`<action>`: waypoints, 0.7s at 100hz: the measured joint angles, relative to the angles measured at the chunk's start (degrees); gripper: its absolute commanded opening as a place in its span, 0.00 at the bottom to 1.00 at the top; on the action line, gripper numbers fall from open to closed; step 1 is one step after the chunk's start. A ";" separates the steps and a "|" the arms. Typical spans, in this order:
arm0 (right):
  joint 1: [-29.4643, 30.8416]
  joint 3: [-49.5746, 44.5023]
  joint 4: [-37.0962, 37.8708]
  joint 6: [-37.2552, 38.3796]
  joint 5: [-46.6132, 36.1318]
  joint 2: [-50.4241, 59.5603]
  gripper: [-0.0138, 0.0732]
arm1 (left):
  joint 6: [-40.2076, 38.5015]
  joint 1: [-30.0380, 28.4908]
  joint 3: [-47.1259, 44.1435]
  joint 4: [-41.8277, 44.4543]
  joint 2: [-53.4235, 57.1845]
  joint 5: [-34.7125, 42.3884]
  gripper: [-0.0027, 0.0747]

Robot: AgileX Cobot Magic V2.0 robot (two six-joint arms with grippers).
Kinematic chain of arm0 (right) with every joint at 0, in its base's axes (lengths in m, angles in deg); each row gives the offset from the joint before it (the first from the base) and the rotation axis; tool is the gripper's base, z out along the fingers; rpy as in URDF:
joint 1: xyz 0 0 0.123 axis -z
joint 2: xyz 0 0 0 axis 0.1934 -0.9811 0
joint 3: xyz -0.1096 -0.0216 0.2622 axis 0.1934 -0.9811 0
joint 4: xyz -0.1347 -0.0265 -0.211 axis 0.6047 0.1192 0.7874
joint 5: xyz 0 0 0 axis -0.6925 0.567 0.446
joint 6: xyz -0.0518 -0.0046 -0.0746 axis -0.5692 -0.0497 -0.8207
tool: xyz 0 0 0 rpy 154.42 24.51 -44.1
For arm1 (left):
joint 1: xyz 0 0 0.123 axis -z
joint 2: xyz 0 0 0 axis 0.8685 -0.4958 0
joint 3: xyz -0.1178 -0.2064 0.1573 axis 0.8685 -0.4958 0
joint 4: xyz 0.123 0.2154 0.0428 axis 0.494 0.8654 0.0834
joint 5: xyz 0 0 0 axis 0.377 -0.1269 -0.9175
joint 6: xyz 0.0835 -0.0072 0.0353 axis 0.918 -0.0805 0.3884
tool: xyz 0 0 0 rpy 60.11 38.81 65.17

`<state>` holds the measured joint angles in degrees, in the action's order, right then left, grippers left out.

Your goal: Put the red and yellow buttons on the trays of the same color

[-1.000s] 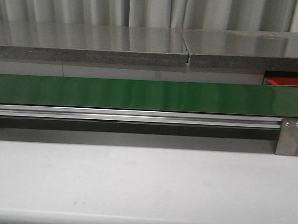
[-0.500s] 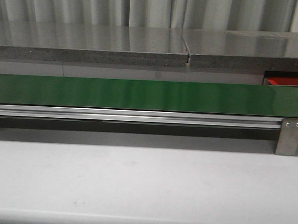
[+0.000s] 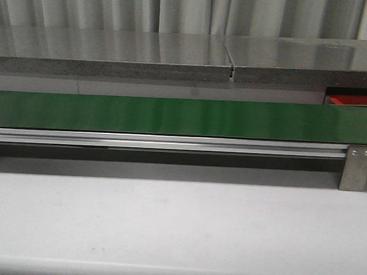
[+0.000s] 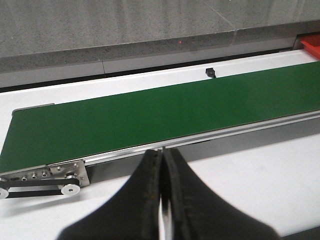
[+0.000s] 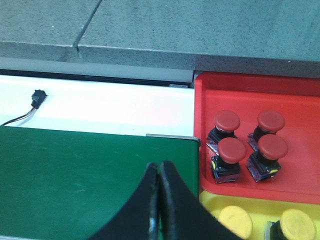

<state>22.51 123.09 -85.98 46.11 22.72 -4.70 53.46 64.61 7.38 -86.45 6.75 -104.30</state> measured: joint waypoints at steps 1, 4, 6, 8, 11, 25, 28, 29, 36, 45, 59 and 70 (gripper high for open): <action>0.00 -0.12 0.00 0.00 0.00 0.44 0.07 | 0.00 0.00 0.00 0.00 0.00 0.00 0.01; 0.00 -0.77 0.00 -0.10 -0.13 1.32 0.07 | 0.00 0.00 0.00 0.00 0.00 0.00 0.01; 0.00 -1.13 0.00 -0.10 -0.13 1.94 0.07 | 0.00 0.00 0.00 0.00 0.00 0.00 0.01; 0.00 -1.36 0.00 -0.10 -0.25 2.55 0.07 | 0.00 0.00 0.00 0.00 0.00 0.00 0.01; 0.00 -1.88 0.00 -0.10 -0.34 3.30 0.07 | 0.00 0.00 0.00 0.00 0.00 0.00 0.01; 0.00 -3.85 0.00 -0.24 -0.76 6.42 0.07 | 0.00 0.00 0.00 0.00 0.00 0.00 0.01; 0.00 -4.13 0.04 -0.26 -0.76 6.98 0.07 | 0.00 0.00 0.00 0.00 0.00 0.00 0.01; 0.00 -4.29 0.04 -0.26 -0.76 7.26 0.07 | 0.00 0.00 0.00 0.00 0.00 0.00 0.01; 0.00 -5.02 0.13 -0.26 -0.76 8.70 0.07 | 0.00 0.00 0.00 0.00 0.00 0.00 0.01; 0.00 -5.88 0.13 -0.26 -0.87 11.08 0.07 | 0.00 0.00 0.00 0.00 0.00 0.00 0.01; 0.00 -7.91 0.13 -0.26 -3.08 14.99 0.07 | 0.00 0.00 0.00 0.00 0.00 0.00 0.01; -0.60 -10.75 0.13 -0.26 -5.51 18.03 0.07 | 0.00 0.00 0.00 0.00 0.00 0.00 0.01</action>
<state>21.91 112.34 -85.85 45.85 17.21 13.33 53.46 64.61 7.38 -86.45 6.75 -104.30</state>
